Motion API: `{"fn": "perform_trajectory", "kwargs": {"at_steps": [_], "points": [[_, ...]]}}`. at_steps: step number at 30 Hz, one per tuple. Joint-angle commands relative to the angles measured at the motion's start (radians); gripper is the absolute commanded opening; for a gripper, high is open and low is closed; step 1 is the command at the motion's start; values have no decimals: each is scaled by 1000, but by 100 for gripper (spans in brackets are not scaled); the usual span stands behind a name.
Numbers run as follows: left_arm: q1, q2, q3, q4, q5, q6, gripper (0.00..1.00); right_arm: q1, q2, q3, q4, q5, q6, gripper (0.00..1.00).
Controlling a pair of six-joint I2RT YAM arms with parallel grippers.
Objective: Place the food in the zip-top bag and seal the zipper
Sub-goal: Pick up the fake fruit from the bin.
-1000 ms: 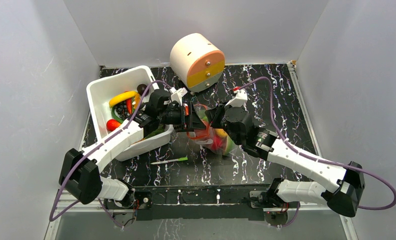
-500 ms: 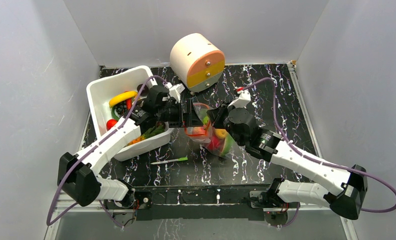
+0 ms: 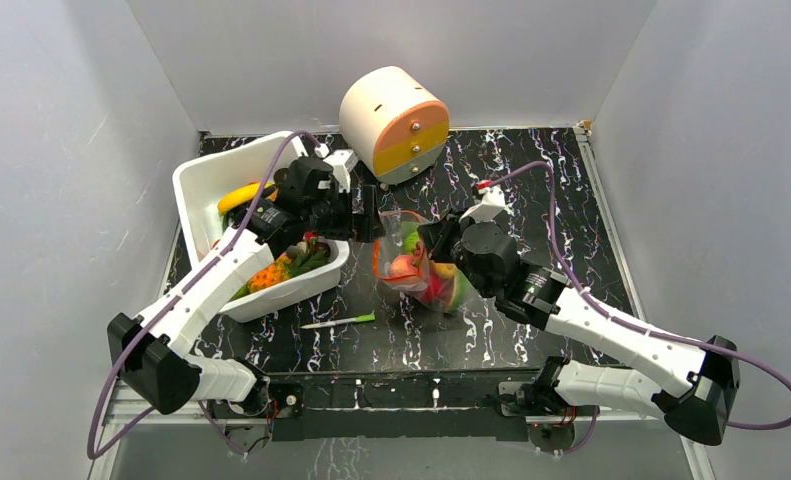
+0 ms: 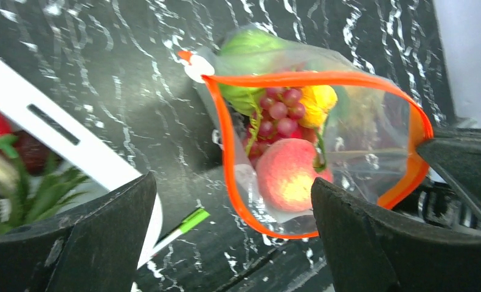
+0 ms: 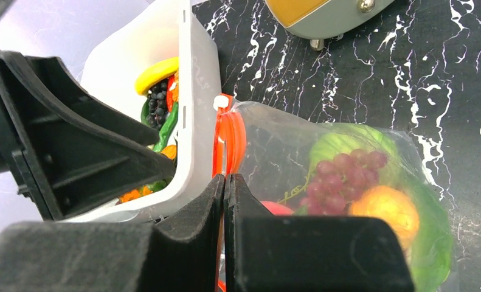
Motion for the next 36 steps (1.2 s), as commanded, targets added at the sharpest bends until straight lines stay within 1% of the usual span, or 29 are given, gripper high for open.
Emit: {"fn": "perform_trajectory", "kwargs": {"at_steps": [1,3,4,5,6,9,10,12,14,17,23,27,32,36], "points": [[4,-33,105,-108,-222,85,94,3,-31,2,63,16,-29,0],[27,-29,138,-133,-291,111,84,3,-38,-1,60,9,-34,0],[61,-27,135,-129,-327,120,80,3,-47,-5,59,7,-39,0],[101,-24,123,-115,-321,121,80,3,-53,-8,61,8,-45,0],[176,-15,101,-93,-274,124,77,3,-62,-12,61,18,-58,0],[308,40,85,-56,-243,149,69,3,-81,-18,61,28,-71,0],[361,66,63,-12,-209,139,68,3,-83,-19,59,28,-71,0],[450,105,21,73,-176,125,61,3,-82,-16,51,29,-75,0],[555,166,12,120,-135,109,56,3,-76,-6,44,27,-76,0],[634,226,6,178,-87,94,54,3,-67,2,41,27,-75,0],[730,309,-25,313,-12,72,54,3,-66,5,27,23,-61,0],[773,377,-21,372,33,72,52,3,-63,13,14,24,-57,0],[799,440,12,394,110,86,48,3,-60,22,5,24,-54,0],[806,469,2,423,162,82,45,3,-60,24,6,14,-51,0]]}}
